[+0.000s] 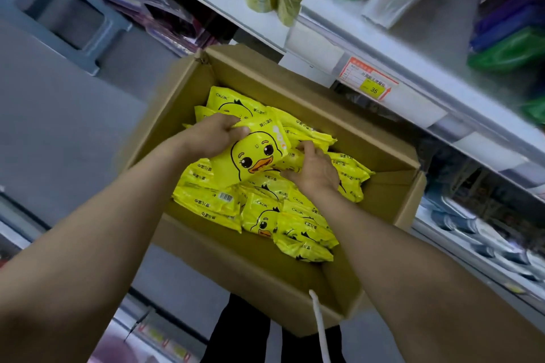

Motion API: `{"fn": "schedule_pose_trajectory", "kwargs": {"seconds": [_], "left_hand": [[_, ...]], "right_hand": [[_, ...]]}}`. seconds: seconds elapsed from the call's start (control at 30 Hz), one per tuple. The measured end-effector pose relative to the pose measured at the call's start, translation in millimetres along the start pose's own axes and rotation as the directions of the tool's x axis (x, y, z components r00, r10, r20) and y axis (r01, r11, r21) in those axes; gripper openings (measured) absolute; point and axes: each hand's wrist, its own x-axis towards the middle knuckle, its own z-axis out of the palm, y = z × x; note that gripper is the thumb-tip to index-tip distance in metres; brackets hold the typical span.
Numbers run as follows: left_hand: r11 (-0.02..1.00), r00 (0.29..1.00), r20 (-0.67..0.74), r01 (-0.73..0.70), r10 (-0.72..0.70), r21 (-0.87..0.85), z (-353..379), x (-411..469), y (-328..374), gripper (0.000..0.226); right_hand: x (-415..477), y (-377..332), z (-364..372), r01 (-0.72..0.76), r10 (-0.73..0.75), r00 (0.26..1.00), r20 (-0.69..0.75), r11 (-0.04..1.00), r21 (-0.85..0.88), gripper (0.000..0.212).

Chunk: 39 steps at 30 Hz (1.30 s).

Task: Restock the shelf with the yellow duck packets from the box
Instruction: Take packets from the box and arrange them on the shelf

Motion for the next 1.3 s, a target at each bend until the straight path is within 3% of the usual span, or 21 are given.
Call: {"fn": "schedule_pose_trajectory", "kwargs": {"seconds": [0.1,0.17,0.27,0.33,0.5,0.57,0.67,0.73,0.8,0.83,0.93,1.1,1.3], "left_hand": [[0.976,0.996,0.011,0.084,-0.083,-0.201,1,-14,-13,0.080],[0.931,0.986,0.013,0.159,-0.164,-0.328,-1,-24,-20,0.097],[0.863,0.975,0.110,0.221,-0.192,-0.454,-7,-34,-29,0.118],[0.849,0.977,0.143,0.209,-0.159,-0.486,-11,-38,-30,0.118],[0.879,0.987,0.152,0.113,-0.047,-0.463,-27,-62,3,0.123],[0.886,0.990,0.140,0.081,-0.019,-0.456,-37,-80,29,0.113],[0.881,0.986,0.154,0.017,0.063,-0.472,-46,-112,73,0.064],[0.881,0.981,0.157,-0.030,0.118,-0.472,-49,-127,96,0.054],[0.879,0.973,0.149,-0.086,0.175,-0.469,-52,-139,118,0.057],[0.883,0.968,0.148,-0.114,0.201,-0.455,-54,-146,129,0.059],[0.905,0.953,0.143,-0.199,0.269,-0.377,-63,-163,168,0.056],[0.897,0.903,0.119,-0.381,0.413,-0.224,-80,-196,243,0.022],[0.818,0.809,0.140,-0.574,0.570,-0.015,-90,-240,320,0.039]], "right_hand": [[1,-9,1,0.008,-0.006,1.000,0.013,0.982,-0.189,0.062],[-1,-11,-1,0.027,-0.010,0.997,0.081,0.976,-0.216,0.053],[-10,-8,-13,-0.023,0.025,0.991,0.128,1.000,-0.020,0.046],[-22,-5,-23,-0.056,0.046,0.991,0.127,0.996,0.074,0.039],[-63,-2,-49,-0.123,0.096,0.988,0.116,0.961,0.247,0.048],[-83,-2,-59,-0.157,0.116,0.985,0.124,0.897,0.414,0.045],[-114,-4,-75,-0.232,0.127,0.972,0.198,0.647,0.726,0.024],[-134,-5,-89,-0.255,0.119,0.966,0.228,0.555,0.792,0.042],[-149,-6,-105,-0.266,0.121,0.964,0.238,0.522,0.811,0.068],[-157,-7,-115,-0.257,0.112,0.966,0.233,0.513,0.819,0.069],[-182,-9,-150,-0.213,0.079,0.976,0.201,0.504,0.837,0.047],[-224,3,-209,-0.121,0.017,0.992,0.125,0.416,0.901,0.036],[-268,20,-269,0.031,-0.028,0.999,-0.021,0.404,0.914,0.039]]}}
